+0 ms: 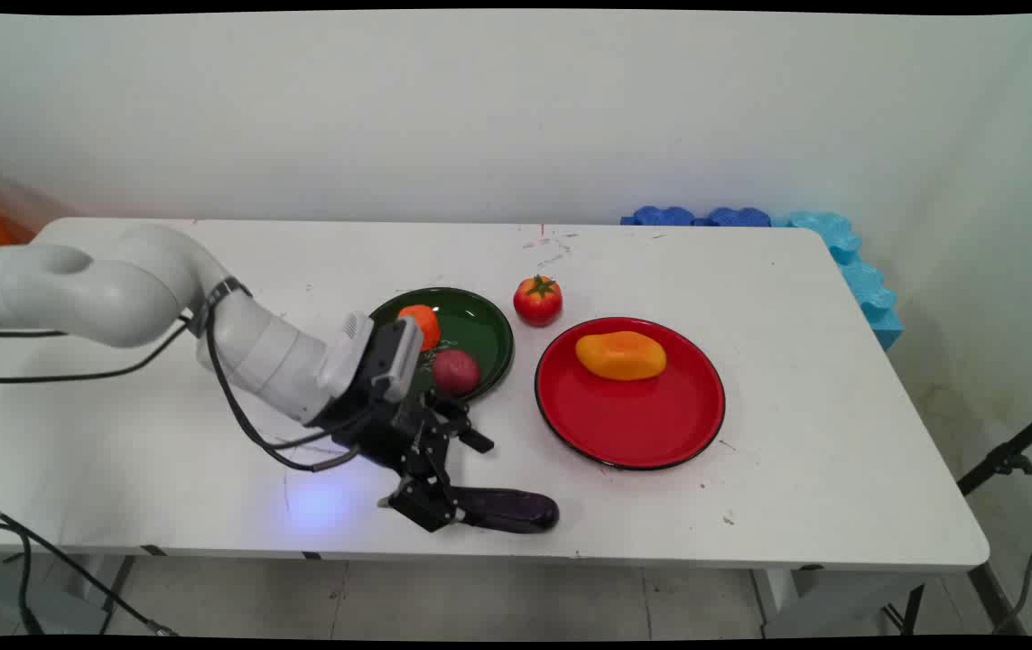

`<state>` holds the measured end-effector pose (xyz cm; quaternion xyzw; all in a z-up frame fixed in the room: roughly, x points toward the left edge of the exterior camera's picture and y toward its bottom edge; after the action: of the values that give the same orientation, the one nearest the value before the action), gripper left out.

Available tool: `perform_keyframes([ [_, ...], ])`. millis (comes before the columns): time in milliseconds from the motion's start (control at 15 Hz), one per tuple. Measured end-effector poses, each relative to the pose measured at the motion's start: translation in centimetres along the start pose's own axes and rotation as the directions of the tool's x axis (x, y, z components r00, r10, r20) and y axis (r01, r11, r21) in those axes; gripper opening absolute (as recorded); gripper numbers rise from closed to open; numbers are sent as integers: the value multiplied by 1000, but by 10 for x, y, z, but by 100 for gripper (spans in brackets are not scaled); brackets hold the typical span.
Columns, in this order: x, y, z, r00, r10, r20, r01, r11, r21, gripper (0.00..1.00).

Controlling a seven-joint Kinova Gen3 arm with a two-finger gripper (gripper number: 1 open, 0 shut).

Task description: Pick up the mandarin from the green plate

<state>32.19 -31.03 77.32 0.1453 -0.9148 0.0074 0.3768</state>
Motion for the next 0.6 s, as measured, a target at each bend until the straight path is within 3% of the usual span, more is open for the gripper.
perform_keyframes([
  [333, 23, -11, -47, 1000, 11, -17, -11, 1000, 3, 100],
  [600, 36, -33, -92, 999, 13, -31, -12, 999, 35, 100],
])
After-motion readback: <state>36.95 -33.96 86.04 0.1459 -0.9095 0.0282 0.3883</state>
